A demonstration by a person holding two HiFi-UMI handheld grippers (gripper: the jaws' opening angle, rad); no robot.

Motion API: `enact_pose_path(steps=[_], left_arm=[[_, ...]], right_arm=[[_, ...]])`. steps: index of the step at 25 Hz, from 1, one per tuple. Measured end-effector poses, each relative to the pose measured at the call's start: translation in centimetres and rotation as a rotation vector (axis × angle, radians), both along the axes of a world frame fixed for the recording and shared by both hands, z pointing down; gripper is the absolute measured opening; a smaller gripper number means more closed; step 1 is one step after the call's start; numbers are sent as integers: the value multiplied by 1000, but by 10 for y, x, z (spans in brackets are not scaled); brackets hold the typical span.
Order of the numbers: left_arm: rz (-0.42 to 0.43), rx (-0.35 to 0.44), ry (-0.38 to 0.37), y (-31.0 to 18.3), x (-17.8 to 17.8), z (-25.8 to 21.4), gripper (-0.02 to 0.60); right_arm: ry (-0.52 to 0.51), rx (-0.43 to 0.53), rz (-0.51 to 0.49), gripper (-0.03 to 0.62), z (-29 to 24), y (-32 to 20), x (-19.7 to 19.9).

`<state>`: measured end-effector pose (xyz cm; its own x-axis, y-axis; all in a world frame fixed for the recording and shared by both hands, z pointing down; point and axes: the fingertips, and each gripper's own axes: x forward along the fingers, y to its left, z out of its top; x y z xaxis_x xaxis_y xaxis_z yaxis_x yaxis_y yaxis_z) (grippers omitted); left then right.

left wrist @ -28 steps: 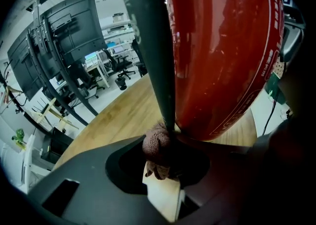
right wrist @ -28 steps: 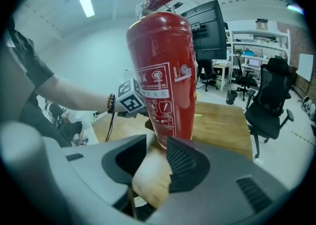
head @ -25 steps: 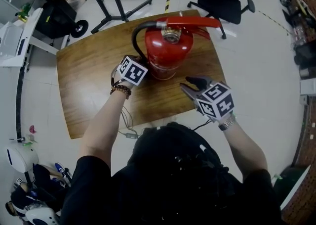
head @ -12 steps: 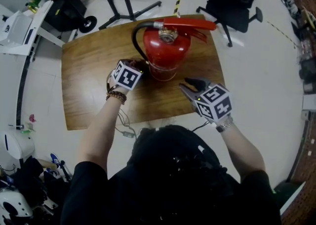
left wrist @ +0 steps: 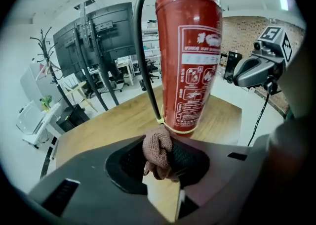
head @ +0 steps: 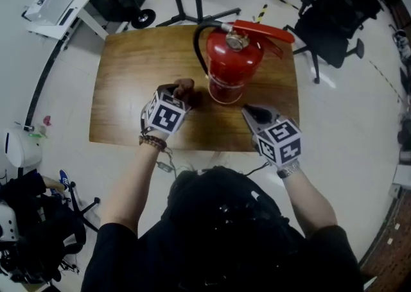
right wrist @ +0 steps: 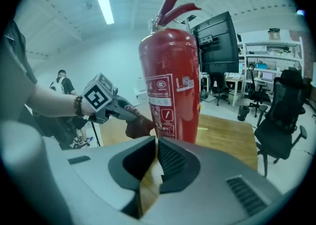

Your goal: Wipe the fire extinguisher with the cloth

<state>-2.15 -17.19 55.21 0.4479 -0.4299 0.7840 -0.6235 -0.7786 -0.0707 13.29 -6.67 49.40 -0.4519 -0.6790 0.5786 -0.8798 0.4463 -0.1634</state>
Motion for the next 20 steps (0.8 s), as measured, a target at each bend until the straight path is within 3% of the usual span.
enact_pose_path(steps=[7,20], left_arm=[[40,35,104,49,-15,-41,96],[255,61,246,173,-56,-90,97]], right_arm=[[33,67,78,23,-16,26,-22],[73,179,296,21,-65,127,-103]])
